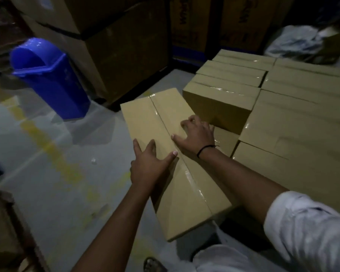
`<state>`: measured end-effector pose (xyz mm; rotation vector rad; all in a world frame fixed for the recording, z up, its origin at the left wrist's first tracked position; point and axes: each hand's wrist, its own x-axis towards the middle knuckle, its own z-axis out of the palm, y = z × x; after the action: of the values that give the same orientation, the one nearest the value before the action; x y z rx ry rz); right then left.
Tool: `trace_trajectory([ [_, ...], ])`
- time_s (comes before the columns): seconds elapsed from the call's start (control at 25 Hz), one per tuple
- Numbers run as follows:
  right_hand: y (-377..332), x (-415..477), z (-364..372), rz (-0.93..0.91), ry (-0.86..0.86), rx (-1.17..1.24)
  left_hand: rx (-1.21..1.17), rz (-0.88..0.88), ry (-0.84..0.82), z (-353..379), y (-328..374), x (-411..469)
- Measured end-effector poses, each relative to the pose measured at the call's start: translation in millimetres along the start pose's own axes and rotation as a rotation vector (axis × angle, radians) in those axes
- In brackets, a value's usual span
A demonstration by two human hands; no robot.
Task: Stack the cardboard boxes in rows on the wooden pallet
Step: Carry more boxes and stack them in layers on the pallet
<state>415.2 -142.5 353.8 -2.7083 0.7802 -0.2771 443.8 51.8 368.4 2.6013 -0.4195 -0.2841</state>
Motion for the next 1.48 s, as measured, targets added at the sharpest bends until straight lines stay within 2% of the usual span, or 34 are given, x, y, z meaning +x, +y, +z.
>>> trace_trajectory([
  [0.12, -17.2, 34.0, 13.2, 0.092, 0.005, -0.036, 0.020, 0.084, -0.071, -4.4, -12.2, 45.5],
  [0.44, -15.0, 100.1, 63.5, 0.219, -0.180, -0.039, 0.047, 0.064, -0.183, 23.6, -17.6, 114.7],
  [0.84, 62.2, 227.6, 122.3, 0.184, -0.380, 0.016, 0.078, -0.011, -0.373, 89.9, 28.7, 233.9],
  [1.12, 131.2, 305.8, 152.3, 0.128, -0.470, -0.021, -0.125, -0.077, -0.468, 152.2, 73.3, 280.0],
  [1.36, 173.8, 352.5, 183.9, 0.047, -0.544, -0.056, -0.242, -0.011, -0.526, 200.1, 83.7, 298.4],
  [1.48, 183.7, 345.7, 195.1, 0.115, -0.561, -0.070, -0.227, 0.031, -0.633, 216.8, 74.5, 312.7],
])
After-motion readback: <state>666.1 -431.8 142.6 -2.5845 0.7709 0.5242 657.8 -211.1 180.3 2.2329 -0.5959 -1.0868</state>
